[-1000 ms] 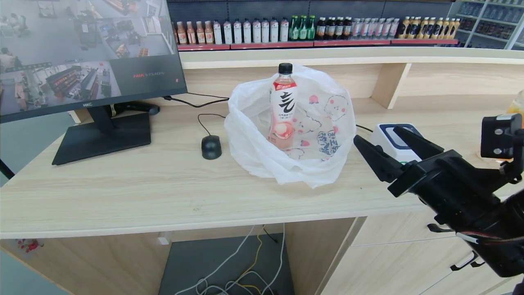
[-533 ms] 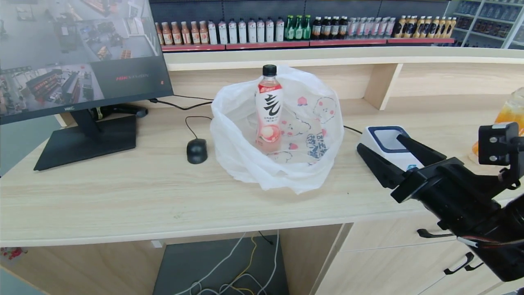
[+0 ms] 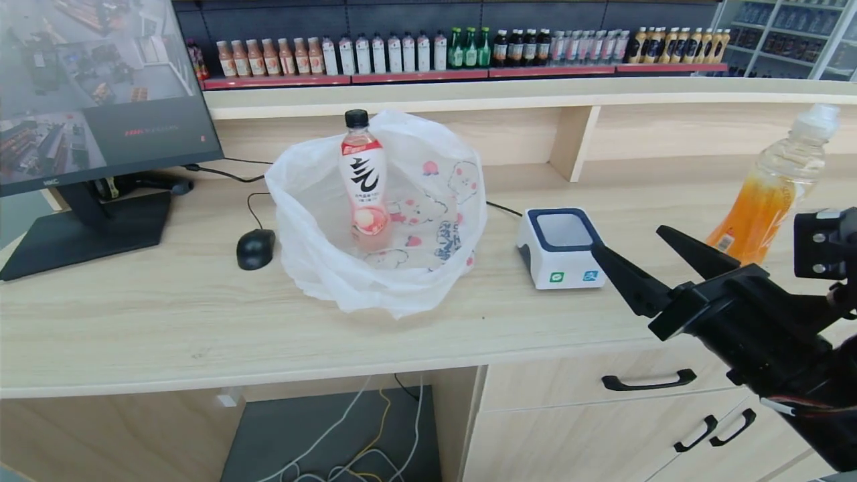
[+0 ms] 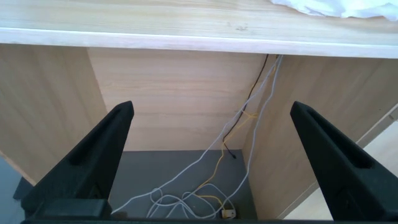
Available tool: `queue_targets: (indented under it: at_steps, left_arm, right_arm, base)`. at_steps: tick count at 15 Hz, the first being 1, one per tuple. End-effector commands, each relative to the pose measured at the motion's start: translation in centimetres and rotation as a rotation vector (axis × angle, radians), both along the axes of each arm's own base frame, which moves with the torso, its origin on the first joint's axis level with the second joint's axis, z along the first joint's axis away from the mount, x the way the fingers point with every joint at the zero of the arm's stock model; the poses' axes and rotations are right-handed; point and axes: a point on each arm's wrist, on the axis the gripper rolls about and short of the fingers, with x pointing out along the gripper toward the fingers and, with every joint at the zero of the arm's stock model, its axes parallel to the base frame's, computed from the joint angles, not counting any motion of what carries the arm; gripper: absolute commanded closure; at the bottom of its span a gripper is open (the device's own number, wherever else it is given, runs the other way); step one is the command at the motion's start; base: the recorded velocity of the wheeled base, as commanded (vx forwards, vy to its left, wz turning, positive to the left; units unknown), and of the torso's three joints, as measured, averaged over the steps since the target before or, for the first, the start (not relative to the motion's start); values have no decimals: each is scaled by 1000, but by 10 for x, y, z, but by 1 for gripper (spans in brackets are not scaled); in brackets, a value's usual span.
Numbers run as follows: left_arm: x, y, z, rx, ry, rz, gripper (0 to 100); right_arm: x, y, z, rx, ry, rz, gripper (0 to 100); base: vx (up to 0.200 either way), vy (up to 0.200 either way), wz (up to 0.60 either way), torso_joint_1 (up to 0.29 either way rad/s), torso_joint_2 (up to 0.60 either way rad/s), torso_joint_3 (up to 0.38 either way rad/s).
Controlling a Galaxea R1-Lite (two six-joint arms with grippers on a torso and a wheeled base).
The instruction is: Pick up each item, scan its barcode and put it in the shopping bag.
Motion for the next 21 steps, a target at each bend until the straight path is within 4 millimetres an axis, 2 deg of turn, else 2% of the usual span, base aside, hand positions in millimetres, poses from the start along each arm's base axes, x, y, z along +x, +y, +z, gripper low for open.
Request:
queue_targets:
  at_steps: [1,17,21]
  left_arm:
    - [0,0,0,-1,0,-1,0]
    - [0,0,0,-1,0,0,0]
    - [0,0,0,6,0,-1,0]
  right_arm:
    - [-2,-1,-3,-8,8,-1,0]
    - [-2,1,-9,-28,33,7,0]
    - [-2,1,-11,-37,37,6,0]
  base:
    - [0,-200,0,-2,7,2]
    - [0,-200,0,3,3,2]
    - [0,0,0,0,0,0]
